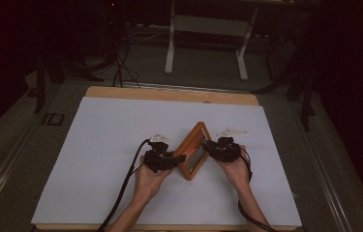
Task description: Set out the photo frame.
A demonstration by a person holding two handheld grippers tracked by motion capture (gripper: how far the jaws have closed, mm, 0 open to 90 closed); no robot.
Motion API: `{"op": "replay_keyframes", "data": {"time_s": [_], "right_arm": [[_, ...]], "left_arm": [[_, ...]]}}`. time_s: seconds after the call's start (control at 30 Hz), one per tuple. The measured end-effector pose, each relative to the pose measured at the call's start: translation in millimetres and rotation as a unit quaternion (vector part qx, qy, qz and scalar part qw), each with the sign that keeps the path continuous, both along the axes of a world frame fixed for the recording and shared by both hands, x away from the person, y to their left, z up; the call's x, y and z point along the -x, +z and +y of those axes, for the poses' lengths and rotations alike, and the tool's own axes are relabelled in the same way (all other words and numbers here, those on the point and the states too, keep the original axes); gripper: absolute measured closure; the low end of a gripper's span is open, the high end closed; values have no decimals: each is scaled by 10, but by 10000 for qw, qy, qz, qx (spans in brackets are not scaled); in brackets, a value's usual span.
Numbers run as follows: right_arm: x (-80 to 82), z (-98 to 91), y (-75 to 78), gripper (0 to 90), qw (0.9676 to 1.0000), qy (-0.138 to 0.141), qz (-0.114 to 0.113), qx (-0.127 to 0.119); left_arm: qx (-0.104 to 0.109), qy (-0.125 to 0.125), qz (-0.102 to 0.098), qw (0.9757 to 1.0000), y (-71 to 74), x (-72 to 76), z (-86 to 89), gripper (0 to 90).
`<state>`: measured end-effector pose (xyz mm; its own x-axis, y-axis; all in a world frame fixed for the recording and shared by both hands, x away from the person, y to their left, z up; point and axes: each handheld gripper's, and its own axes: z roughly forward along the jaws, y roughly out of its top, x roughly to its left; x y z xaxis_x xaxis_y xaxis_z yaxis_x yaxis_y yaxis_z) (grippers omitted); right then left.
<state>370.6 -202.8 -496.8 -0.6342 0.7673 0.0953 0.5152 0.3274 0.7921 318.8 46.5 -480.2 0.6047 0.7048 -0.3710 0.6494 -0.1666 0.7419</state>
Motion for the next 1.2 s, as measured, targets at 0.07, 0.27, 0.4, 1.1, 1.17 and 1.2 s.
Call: {"op": "replay_keyframes", "data": {"time_s": [0.07, 0.27, 0.4, 1.1, 1.17, 1.2], "right_arm": [[67, -53, 15, 706, 10000, 6, -23, -8], [248, -232, 44, 678, 9999, 65, -80, -43], [303, -332, 57, 670, 9998, 103, -107, 114], [397, -409, 160, 660, 9992, 231, -309, 58], [397, -408, 162, 660, 9992, 234, -315, 37], [396, -409, 163, 660, 9992, 234, -316, 32]], "left_arm": [[-133, -75, -129, 9998, 33, 14, -54, 667], [-607, -370, -572, 9958, 115, 87, -206, 682], [-954, -561, -903, 9897, 148, 155, -297, 687], [-144, -435, -1353, 9897, -134, 292, -291, 556], [-202, -452, -1322, 9900, -185, 286, -297, 555], [-223, -468, -1320, 9899, -214, 283, -298, 556]]}}
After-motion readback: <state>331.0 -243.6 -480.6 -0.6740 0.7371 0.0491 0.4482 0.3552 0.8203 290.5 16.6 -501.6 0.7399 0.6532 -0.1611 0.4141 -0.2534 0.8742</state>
